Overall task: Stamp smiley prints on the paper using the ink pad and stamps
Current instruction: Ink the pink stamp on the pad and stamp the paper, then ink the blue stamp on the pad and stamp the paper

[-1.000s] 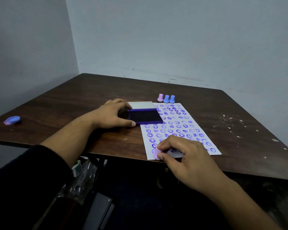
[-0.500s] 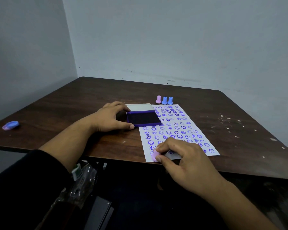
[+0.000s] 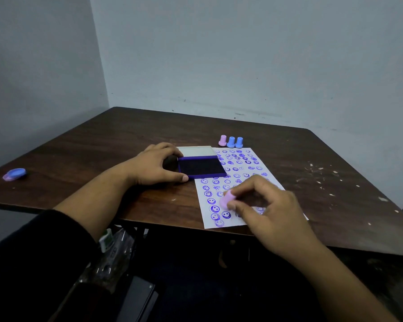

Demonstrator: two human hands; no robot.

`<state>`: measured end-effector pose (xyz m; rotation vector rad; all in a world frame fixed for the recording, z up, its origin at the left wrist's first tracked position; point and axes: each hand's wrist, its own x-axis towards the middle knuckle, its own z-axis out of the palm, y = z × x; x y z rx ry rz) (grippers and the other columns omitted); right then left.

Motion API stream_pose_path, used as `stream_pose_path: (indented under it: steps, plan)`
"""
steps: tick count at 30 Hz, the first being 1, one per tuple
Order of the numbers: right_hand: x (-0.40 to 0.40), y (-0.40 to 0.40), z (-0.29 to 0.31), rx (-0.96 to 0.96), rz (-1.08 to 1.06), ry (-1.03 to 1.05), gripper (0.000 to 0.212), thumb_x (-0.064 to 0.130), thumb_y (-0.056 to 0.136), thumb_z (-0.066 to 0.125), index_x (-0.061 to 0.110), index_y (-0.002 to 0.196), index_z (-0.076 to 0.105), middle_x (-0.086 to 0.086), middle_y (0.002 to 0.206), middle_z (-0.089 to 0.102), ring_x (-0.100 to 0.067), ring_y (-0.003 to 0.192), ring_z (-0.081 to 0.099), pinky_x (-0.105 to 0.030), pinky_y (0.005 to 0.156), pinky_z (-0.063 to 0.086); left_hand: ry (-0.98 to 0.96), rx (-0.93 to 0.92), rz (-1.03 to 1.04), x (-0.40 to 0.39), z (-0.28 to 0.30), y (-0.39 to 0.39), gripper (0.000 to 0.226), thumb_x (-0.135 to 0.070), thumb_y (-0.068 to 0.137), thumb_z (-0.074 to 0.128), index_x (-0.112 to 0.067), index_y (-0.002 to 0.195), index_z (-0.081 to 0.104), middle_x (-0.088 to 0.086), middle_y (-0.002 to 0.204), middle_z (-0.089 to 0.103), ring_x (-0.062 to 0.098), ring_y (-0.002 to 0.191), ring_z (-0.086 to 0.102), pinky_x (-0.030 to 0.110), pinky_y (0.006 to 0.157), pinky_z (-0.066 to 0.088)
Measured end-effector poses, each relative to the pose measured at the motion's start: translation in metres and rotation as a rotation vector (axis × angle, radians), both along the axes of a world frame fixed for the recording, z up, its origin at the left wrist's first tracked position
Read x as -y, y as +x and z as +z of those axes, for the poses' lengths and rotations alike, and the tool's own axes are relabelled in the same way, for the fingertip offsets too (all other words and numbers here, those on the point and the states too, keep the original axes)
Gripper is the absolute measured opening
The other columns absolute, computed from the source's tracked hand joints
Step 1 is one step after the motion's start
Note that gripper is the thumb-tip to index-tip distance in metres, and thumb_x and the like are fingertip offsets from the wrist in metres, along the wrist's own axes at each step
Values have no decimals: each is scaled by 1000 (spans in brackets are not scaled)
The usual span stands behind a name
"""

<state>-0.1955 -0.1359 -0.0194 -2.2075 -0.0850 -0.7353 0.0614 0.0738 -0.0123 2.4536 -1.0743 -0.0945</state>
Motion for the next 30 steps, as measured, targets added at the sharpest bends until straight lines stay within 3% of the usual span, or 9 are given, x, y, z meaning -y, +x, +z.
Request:
stream_pose_path:
  steps: [5,10,14,17,20,24,27,30]
  plan:
    - [18,15,27,87,17,117,27,7,91,82,29,98,68,10,96,84,-16,91,82,-45,88,63,12,-1,7,0,1,-1,83,-79,69,67,-39,140,51,-13,151,42,17,141,33,47,117,35]
    - [29,34,53,101,-34,127,32,12,85,88,33,102,69,12,97,82,-9,90,80,-28,84,63,13,-9,1,-1,0,1,83,-79,70,68,-40,140,51,-14,151,41,15,140,32,43,116,35]
    - [52,63,64,17,-132,98,21,21,85,88,30,96,71,11,95,82,-6,89,79,-30,81,62,1,4,-3,-1,-3,2,82,-80,69,69,-41,139,52,-15,149,42,16,140,33,43,117,34]
    - [80,95,67,-84,-196,75,18,16,89,85,24,94,70,10,91,83,-4,87,79,-31,83,62,8,8,-5,-1,-3,3,86,-84,65,65,-42,138,52,-16,150,42,15,140,33,45,117,34]
    - [108,127,67,-143,-282,21,17,18,90,82,21,96,67,14,88,82,4,85,75,-24,75,54,13,6,-6,-1,-4,6,85,-85,65,65,-43,138,52,-17,150,41,15,140,33,45,117,35]
    - [131,164,59,-177,-377,1,21,18,92,76,23,107,62,15,88,80,4,94,69,-16,68,43,22,13,-3,0,-4,6,88,-87,63,63,-43,139,51,-17,151,40,15,140,33,47,118,34]
    - [141,188,48,-216,-412,-36,28,14,95,71,18,121,62,16,85,77,1,88,66,-15,69,42,22,14,-5,-1,-4,6,88,-87,63,63,-44,138,50,-18,151,40,14,140,33,47,118,34]
    - [148,205,36,-261,-437,-68,38,12,95,72,13,131,62,8,94,75,-11,92,67,-23,82,46,27,6,-7,0,-3,5,89,-87,63,62,-43,140,50,-18,151,40,13,140,33,46,118,34]
